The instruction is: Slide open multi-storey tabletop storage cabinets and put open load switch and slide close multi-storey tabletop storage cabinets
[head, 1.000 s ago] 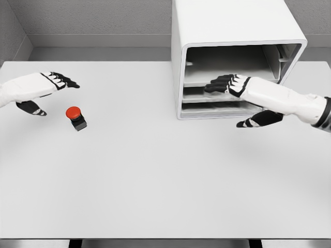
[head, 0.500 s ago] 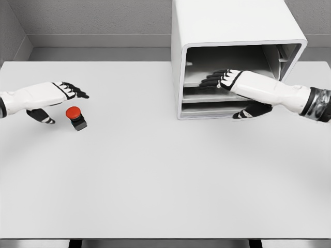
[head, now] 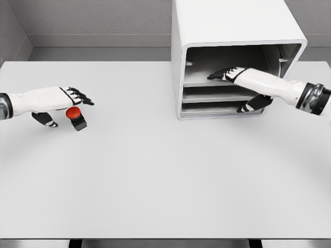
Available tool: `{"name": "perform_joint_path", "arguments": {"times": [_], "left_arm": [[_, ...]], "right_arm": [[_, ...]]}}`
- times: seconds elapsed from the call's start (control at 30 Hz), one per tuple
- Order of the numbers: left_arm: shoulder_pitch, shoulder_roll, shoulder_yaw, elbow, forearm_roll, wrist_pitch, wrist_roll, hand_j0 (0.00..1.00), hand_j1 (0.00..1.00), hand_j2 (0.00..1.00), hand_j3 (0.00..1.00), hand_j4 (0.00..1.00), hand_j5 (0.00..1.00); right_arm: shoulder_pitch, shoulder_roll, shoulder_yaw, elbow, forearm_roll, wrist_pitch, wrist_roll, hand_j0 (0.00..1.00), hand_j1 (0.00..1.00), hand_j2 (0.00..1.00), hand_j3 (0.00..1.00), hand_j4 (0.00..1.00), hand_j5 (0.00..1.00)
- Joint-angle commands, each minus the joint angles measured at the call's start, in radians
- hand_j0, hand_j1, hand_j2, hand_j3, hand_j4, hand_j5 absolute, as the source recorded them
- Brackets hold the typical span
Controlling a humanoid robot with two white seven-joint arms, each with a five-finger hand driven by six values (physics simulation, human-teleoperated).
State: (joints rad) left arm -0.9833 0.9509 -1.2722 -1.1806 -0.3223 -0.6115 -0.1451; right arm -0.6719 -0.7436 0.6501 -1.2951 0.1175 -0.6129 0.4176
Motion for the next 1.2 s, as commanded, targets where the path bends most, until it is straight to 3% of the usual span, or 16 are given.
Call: {"name": "perform_joint_path", "arguments": {"times": [0.0, 0.17, 0.27, 0.43, 0.5, 0.57, 0.73, 1.17], "left_arm": [[0.000, -0.003, -0.001, -0.004, 0.003, 0.001, -0.001, 1.00, 1.00, 1.00, 1.00, 1.00, 1.00], [-0.015, -0.008, -0.001, -0.028, 0.003, 0.001, -0.001, 1.00, 1.00, 1.00, 1.00, 1.00, 1.00], [-0.046, -0.018, -0.070, -0.039, 0.003, 0.001, 0.002, 1.00, 1.00, 1.00, 1.00, 1.00, 1.00], [-0.046, -0.015, -0.099, -0.042, 0.003, 0.001, 0.006, 1.00, 1.00, 1.00, 1.00, 1.00, 1.00], [-0.048, -0.009, -0.099, -0.048, 0.003, 0.001, 0.007, 1.00, 1.00, 1.00, 1.00, 1.00, 1.00], [-0.052, -0.006, -0.099, -0.051, 0.005, 0.001, 0.009, 0.91, 0.91, 0.91, 0.91, 0.91, 0.91], [-0.060, 0.019, -0.099, -0.051, 0.006, 0.001, 0.019, 0.91, 0.91, 0.91, 0.91, 0.91, 0.91], [-0.066, 0.019, -0.101, -0.054, 0.015, 0.001, 0.021, 0.80, 0.80, 0.80, 0.80, 0.80, 0.80]], "right_arm": [[-0.002, 0.015, 0.000, 0.051, -0.007, 0.002, 0.007, 1.00, 1.00, 1.00, 1.00, 1.00, 1.00], [-0.034, 0.055, 0.000, 0.112, 0.020, 0.002, 0.009, 1.00, 1.00, 1.00, 1.00, 1.00, 1.00], [-0.051, 0.055, -0.001, 0.120, 0.051, 0.002, 0.009, 1.00, 1.00, 1.00, 1.00, 1.00, 1.00], [-0.048, 0.055, -0.001, 0.114, 0.060, 0.002, 0.009, 1.00, 1.00, 1.00, 1.00, 1.00, 1.00], [-0.052, 0.056, -0.006, 0.112, 0.103, 0.002, 0.006, 1.00, 1.00, 1.00, 1.00, 1.00, 1.00], [-0.055, 0.058, -0.013, 0.111, 0.139, 0.002, 0.004, 1.00, 1.00, 1.00, 1.00, 1.00, 1.00], [-0.052, 0.066, -0.013, 0.102, 0.198, 0.002, 0.004, 1.00, 1.00, 1.00, 1.00, 1.00, 1.00], [-0.035, 0.059, -0.015, 0.094, 0.200, 0.002, 0.004, 1.00, 1.00, 1.00, 1.00, 1.00, 1.00]]}}
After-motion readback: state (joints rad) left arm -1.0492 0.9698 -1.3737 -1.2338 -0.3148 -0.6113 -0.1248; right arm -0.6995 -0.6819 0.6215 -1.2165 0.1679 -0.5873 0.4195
